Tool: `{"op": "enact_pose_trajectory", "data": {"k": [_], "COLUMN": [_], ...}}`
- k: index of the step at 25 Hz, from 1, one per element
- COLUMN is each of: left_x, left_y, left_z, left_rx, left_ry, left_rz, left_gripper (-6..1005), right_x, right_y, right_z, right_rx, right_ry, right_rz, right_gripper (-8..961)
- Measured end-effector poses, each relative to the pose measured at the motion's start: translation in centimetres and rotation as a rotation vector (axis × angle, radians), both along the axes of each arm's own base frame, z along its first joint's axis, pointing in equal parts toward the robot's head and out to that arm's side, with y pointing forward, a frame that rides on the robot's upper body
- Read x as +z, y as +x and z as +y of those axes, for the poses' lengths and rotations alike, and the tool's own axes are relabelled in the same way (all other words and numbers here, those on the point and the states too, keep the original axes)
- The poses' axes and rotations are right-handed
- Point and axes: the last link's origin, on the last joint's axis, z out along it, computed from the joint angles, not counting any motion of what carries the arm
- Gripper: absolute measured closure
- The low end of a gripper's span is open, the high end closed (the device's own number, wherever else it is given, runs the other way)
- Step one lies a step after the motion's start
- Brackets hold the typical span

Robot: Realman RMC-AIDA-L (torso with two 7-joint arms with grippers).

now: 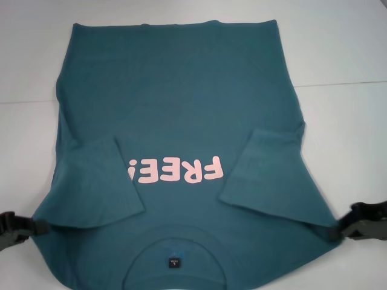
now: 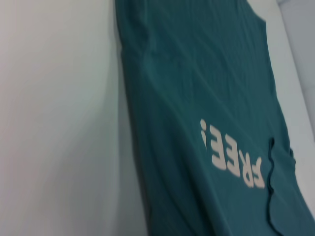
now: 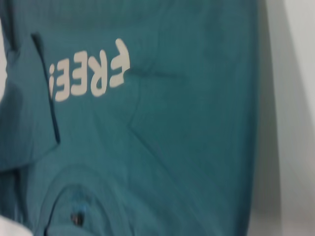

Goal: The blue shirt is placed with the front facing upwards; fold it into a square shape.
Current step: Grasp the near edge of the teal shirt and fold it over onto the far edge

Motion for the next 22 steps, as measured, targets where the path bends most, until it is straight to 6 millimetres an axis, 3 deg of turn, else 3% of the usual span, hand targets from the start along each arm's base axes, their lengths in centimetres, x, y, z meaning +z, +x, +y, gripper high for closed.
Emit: {"op": "enact_pose_trajectory", "data": {"k": [6,22], "left_x": [0.3,0.6], "left_y": [0.2,-0.1], "left_z": [-1.1,-5.8], "left_rx": [-0.021,-0.010], "left_ry": [-0.083,-0.284], "left_rz": [0.015,0.032], "left_gripper": [980,980], "right_x": [1.9,2.0], "right_y": [0.5,0.7], "right_z": [-1.3,-4.9], "right_rx": [-0.002,-0.012], "right_ry": [-0.049,-0.162], "right_rz": [-0.062,-0.027], "right_gripper": [915,914]}}
